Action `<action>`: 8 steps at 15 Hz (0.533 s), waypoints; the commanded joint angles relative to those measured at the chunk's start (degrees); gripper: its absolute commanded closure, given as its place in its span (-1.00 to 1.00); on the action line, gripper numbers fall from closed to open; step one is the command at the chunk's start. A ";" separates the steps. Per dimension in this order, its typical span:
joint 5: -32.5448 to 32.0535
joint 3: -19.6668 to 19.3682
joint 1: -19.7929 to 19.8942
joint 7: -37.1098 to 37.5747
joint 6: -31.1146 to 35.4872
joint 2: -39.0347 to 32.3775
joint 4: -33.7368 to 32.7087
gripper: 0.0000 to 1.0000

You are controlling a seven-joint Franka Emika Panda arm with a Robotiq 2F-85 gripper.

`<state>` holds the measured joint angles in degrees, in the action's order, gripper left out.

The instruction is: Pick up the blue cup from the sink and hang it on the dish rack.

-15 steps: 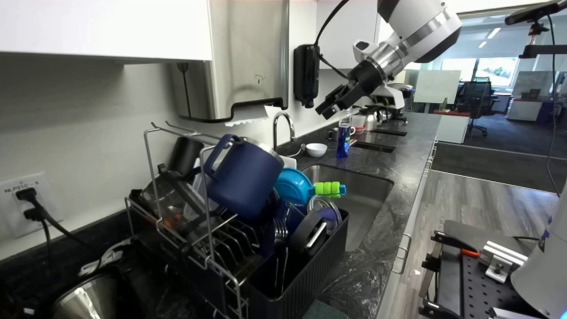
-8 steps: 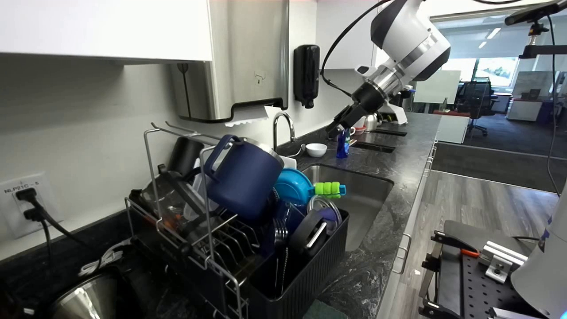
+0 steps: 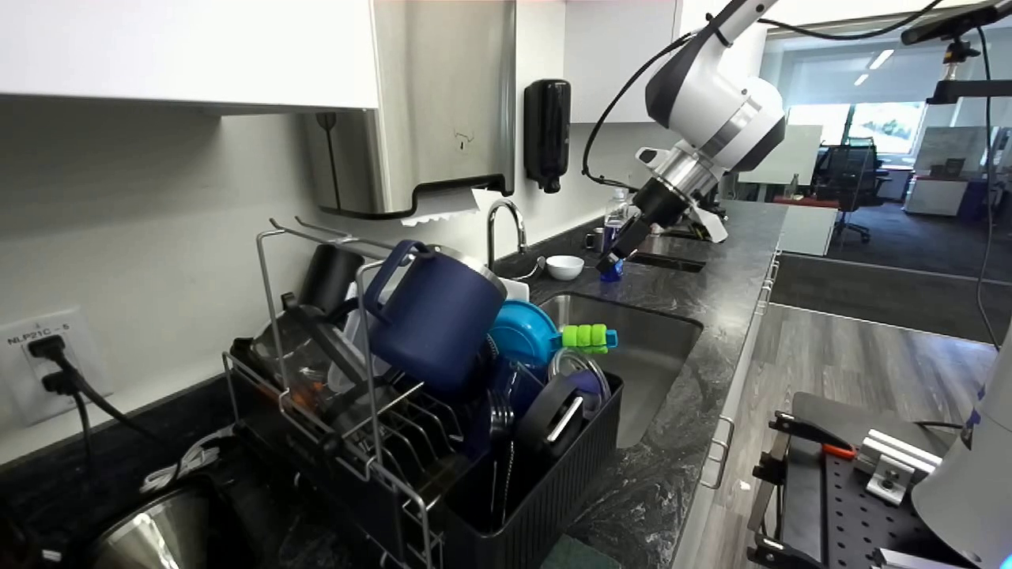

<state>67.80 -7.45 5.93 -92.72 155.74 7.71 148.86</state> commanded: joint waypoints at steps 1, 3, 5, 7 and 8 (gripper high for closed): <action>-3.52 0.82 0.26 5.00 5.76 -2.52 -0.37 -1.00; -5.28 0.84 0.10 7.46 8.09 -3.47 -0.30 -1.00; -6.01 0.87 -0.20 9.17 9.29 -3.98 -0.37 -1.00; -6.02 1.35 -0.59 10.38 10.84 -4.32 -0.37 -1.00; -5.87 1.62 -0.84 10.88 12.01 -4.58 -0.42 -1.00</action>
<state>62.87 -6.75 5.54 -84.26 164.28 4.39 148.85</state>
